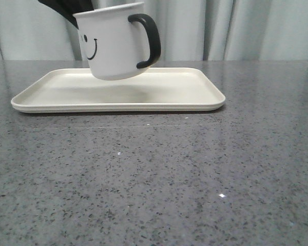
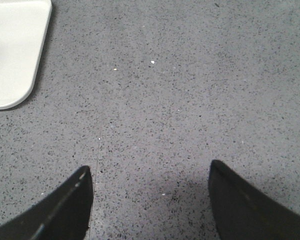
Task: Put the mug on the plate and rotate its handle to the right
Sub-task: 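Lower the mug onto the tray and open the left gripper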
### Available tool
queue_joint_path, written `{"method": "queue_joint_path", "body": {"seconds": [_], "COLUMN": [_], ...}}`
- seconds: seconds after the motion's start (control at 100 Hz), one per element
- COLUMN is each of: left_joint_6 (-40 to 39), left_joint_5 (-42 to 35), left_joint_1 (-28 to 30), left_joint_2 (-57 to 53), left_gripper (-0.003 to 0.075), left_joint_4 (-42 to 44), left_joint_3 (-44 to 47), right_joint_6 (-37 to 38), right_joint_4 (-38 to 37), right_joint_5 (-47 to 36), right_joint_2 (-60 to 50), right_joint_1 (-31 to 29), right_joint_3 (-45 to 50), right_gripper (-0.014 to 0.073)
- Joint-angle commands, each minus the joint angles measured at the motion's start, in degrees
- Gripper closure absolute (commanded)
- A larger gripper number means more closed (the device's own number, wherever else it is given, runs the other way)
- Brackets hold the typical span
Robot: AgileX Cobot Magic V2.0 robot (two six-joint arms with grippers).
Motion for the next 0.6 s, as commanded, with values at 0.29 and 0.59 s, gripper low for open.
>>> {"method": "queue_joint_path", "body": {"seconds": [0.29, 0.59], "left_joint_6": [-0.5, -0.5], "left_joint_5": [-3.9, -3.8], "left_joint_1": [-0.6, -0.6], "left_joint_2": [0.9, 2.4], "left_gripper": [0.0741, 0.0741], "left_joint_4": [-0.4, 0.7], "left_joint_3": [-2.8, -2.8], "right_joint_6": [0.0, 0.0], "right_joint_4": [-0.2, -0.2], "right_joint_5": [-3.8, -3.8], "right_joint_2": [0.5, 0.5], "right_joint_1": [0.1, 0.1], "right_joint_3": [-1.9, -1.9], "right_gripper": [0.0093, 0.0093]}}
